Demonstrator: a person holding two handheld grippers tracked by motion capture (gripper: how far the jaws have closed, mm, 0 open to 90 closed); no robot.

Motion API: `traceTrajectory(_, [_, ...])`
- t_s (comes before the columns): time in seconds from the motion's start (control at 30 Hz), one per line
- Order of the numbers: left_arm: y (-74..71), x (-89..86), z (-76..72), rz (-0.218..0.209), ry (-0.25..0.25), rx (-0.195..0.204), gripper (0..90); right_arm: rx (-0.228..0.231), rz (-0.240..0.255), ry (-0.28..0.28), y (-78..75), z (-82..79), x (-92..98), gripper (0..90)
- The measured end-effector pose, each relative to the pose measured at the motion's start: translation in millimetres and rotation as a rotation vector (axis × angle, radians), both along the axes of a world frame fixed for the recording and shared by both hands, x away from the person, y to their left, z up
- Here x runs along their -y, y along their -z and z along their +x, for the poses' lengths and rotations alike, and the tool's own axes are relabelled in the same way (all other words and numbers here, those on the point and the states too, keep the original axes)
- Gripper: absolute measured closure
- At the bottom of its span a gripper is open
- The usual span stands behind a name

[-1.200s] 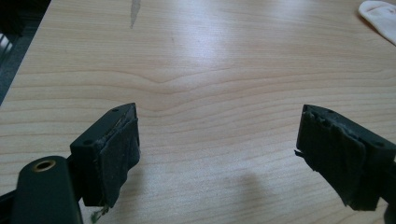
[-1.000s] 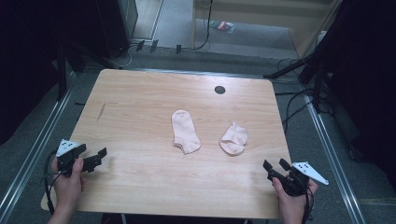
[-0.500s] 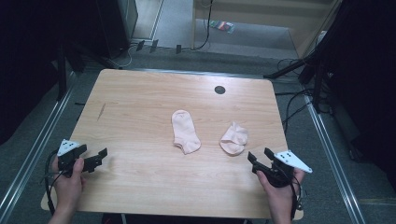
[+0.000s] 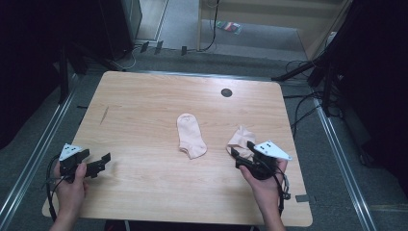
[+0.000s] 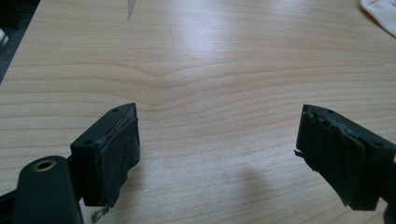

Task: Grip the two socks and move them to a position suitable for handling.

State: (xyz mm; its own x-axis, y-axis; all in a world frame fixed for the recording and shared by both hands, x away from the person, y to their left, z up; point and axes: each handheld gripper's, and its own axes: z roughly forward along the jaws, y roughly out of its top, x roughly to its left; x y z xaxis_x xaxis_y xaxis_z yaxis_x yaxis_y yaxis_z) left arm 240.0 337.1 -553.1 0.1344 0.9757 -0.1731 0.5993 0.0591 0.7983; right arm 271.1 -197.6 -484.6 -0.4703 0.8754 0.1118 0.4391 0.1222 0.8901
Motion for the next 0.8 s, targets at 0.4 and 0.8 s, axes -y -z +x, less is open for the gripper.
traceTrajectory(0.4, [-0.1,-1.2,-1.2,-0.01,0.0,0.005,13.7,-0.046,-0.019,-0.127,15.0,20.6,-67.4,38.3])
traceTrajectory(0.8, [-0.1,-1.6,-1.1,-0.008,0.007,0.003,13.7,-0.121,-0.086,-0.219,42.0,37.6,-120.2,45.3])
